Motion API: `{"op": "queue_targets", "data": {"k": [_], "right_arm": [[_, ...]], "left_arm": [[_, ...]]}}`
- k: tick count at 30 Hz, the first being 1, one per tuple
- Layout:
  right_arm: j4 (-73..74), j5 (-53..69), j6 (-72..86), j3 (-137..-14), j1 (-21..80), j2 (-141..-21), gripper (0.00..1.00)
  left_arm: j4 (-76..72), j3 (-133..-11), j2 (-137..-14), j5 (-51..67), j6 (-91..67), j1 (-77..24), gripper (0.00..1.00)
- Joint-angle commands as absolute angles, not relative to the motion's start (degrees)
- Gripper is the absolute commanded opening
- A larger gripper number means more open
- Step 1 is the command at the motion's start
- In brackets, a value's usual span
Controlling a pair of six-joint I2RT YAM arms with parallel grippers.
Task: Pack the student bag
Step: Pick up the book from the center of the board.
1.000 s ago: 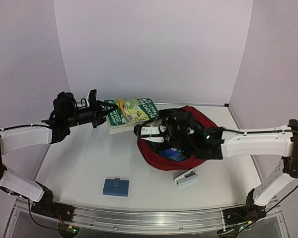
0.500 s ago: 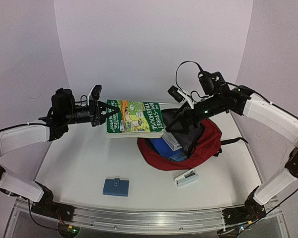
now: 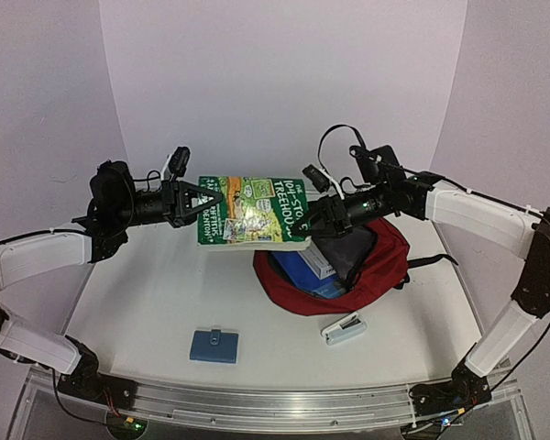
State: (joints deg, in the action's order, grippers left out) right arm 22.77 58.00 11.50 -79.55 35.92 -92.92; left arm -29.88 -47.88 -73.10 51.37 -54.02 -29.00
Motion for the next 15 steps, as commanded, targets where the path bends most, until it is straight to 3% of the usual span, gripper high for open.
{"op": "queue_targets", "data": {"k": [1,6,9,11,15], "right_arm": [[14.7,63.1,17.7,-79.4,35.9,-93.7,0.77],[11.4,65.0,19.9,-78.9,35.9,-93.5,0.44],[11.4,65.1,18.9,-79.0,35.9,-92.4,0.16],[11.7,64.4,18.0,-79.0,35.9,-91.1,0.01],[13.6,63.0,14.3,-76.0,35.4,-87.4,0.0]], "left_arm": [[-40.2,-49.0,-70.7,51.6,-55.5,-29.4,0.0],[-41.5,-49.0,-71.8,50.6,-56.2,-29.8,0.03],[-40.4,-49.8,-72.7,50.7,-56.0,-30.2,0.07],[-36.9,-51.1,-73.2,51.3,-54.8,-30.4,0.23],[-18.9,-55.1,-71.3,50.4,-45.2,-30.4,0.64]]}}
